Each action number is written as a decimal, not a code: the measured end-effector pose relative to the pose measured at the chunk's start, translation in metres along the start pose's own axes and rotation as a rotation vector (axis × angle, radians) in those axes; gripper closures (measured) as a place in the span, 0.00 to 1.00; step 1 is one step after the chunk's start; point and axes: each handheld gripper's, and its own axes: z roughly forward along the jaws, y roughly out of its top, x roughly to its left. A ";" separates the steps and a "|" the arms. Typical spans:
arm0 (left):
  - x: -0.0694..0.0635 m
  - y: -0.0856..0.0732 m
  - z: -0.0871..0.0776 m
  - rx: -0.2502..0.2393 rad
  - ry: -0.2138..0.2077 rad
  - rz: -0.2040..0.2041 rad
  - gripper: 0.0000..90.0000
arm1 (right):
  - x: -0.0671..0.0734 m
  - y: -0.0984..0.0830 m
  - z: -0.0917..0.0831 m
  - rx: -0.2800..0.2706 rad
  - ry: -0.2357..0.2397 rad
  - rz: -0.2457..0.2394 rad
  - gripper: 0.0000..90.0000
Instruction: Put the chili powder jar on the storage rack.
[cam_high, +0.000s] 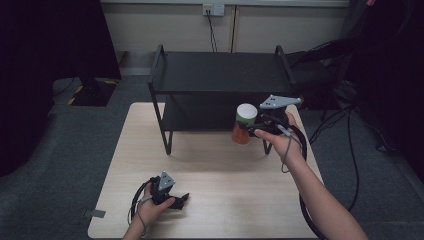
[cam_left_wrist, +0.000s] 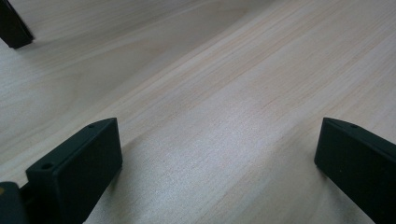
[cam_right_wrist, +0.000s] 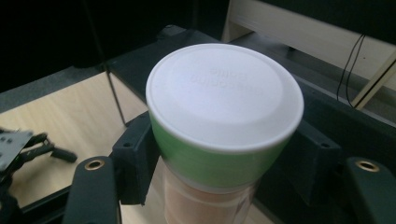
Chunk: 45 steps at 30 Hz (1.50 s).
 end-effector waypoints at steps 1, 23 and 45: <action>0.000 0.000 0.000 0.001 0.000 0.000 0.00 | 0.000 0.001 0.002 -0.002 -0.004 -0.004 0.38; 0.001 -0.001 0.000 -0.002 -0.004 0.006 0.00 | 0.007 0.015 0.049 -0.025 -0.145 0.058 0.38; 0.002 -0.001 -0.001 -0.002 -0.006 0.008 0.00 | 0.009 0.011 0.066 -0.078 -0.181 0.113 0.38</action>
